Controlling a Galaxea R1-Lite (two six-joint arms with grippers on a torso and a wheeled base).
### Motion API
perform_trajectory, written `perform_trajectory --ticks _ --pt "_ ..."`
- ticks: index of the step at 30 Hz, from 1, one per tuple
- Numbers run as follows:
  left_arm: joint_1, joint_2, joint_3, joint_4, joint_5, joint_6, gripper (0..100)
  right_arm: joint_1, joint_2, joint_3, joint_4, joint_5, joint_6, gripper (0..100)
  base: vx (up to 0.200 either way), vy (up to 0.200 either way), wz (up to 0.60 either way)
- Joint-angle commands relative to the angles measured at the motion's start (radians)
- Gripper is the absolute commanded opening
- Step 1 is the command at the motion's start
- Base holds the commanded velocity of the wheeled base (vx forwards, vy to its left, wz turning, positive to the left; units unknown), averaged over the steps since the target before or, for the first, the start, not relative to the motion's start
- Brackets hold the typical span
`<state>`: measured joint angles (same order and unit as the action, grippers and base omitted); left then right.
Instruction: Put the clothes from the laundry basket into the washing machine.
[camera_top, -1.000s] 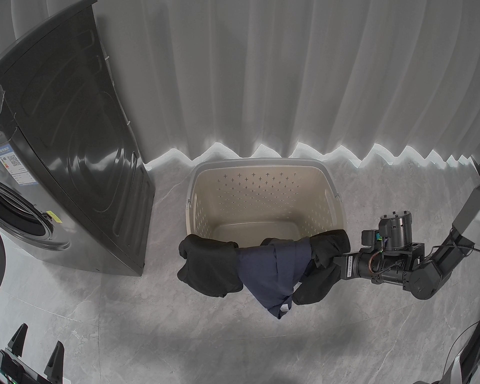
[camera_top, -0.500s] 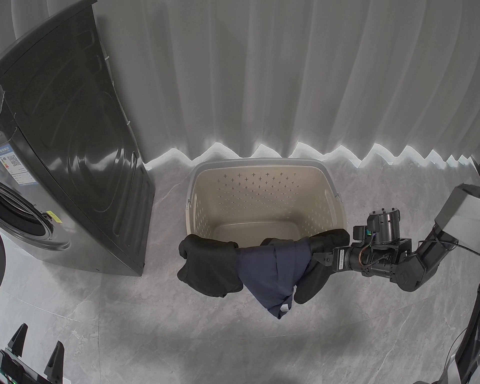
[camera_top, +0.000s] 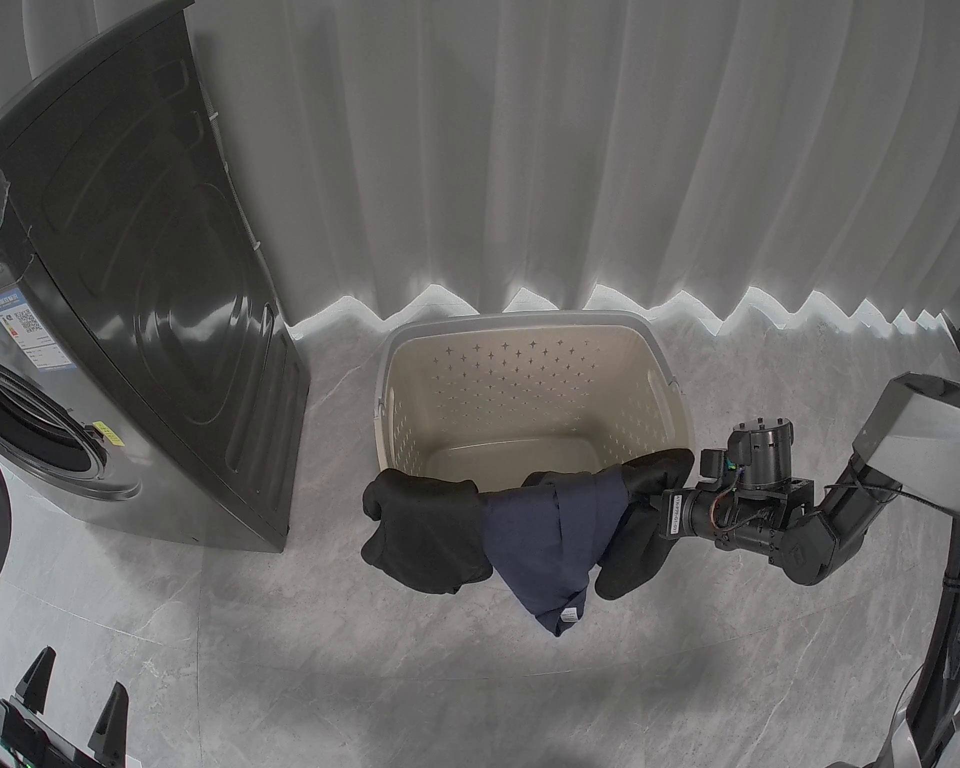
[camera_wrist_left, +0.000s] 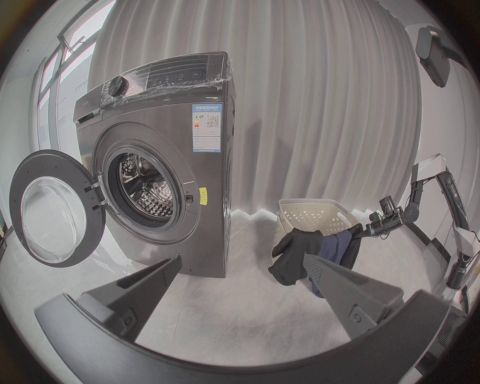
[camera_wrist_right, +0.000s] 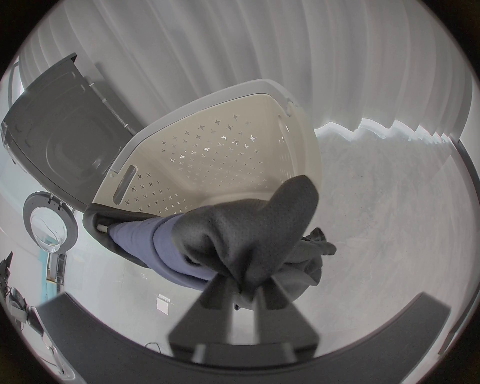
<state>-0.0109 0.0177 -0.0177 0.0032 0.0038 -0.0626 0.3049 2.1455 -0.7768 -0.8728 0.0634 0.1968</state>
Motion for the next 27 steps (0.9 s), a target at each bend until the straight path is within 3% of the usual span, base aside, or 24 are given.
perform_trajectory --ticks 1,6,14,18,22,27 --pt "0.000 -0.015 0.016 0.000 0.001 0.000 100 0.023 -0.047 0.039 0.000 0.004 0.003 0 0.000 0.000 0.00" --pt "0.000 -0.016 0.016 0.000 0.001 0.000 100 0.053 -0.092 0.080 0.000 0.004 0.007 0 0.000 0.000 0.00" --pt "0.000 -0.015 0.016 0.000 0.001 0.000 100 0.140 -0.309 0.172 -0.002 -0.005 0.058 0 0.000 0.000 0.00" --pt "0.000 -0.016 0.016 0.000 0.001 0.000 100 0.155 -0.363 0.182 0.000 -0.007 0.058 0 0.000 0.000 0.00" --pt "0.000 -0.016 0.016 0.000 0.001 0.000 100 0.214 -0.481 0.195 0.000 -0.034 0.093 0 0.000 0.000 0.00" --pt "0.000 -0.015 0.016 0.000 0.001 0.000 100 0.238 -0.530 0.175 -0.002 -0.045 0.110 0 0.000 0.000 0.00"
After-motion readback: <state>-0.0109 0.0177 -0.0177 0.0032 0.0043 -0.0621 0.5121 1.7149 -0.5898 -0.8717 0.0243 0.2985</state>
